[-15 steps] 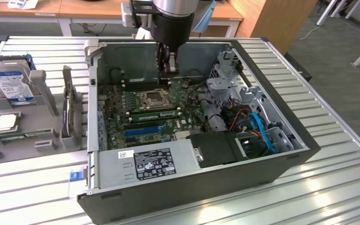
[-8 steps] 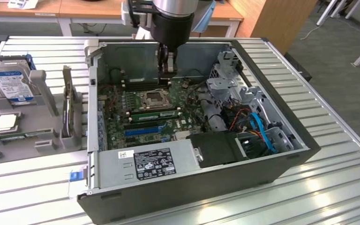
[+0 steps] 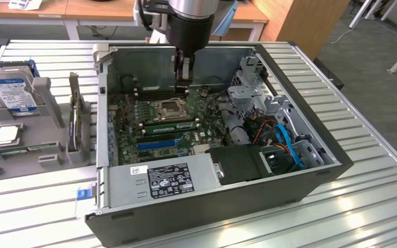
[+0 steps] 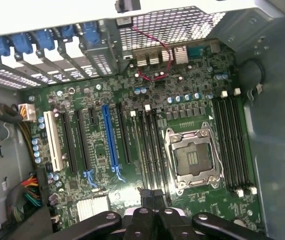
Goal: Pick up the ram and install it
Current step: 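Press down the ram until it locks into place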
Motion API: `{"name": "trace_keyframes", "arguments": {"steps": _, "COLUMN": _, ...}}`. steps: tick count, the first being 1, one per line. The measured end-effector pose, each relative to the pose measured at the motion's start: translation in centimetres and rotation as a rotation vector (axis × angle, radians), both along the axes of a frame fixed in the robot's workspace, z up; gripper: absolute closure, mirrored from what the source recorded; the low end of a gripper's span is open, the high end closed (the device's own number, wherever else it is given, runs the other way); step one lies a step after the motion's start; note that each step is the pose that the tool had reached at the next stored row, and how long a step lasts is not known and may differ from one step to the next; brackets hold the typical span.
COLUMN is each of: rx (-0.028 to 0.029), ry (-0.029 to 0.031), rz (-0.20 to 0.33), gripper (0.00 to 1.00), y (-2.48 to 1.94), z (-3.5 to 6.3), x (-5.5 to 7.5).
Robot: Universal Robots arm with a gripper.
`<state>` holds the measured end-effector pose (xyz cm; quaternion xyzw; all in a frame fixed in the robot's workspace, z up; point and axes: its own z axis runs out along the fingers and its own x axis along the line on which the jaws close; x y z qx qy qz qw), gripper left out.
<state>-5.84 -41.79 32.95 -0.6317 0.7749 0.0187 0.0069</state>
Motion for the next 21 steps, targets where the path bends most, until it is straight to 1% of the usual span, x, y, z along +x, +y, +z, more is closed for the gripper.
{"name": "trace_keyframes", "arguments": {"steps": 12, "rx": 0.0001, "ry": 0.0000, "rz": -0.124, "gripper": 0.90, "y": 0.00, "z": -0.03, "x": -0.03}}
{"name": "trace_keyframes", "arguments": {"steps": 21, "rx": 0.0001, "ry": -0.0001, "rz": -0.203, "gripper": 0.90, "y": 0.00, "z": -0.05, "x": -0.04}}
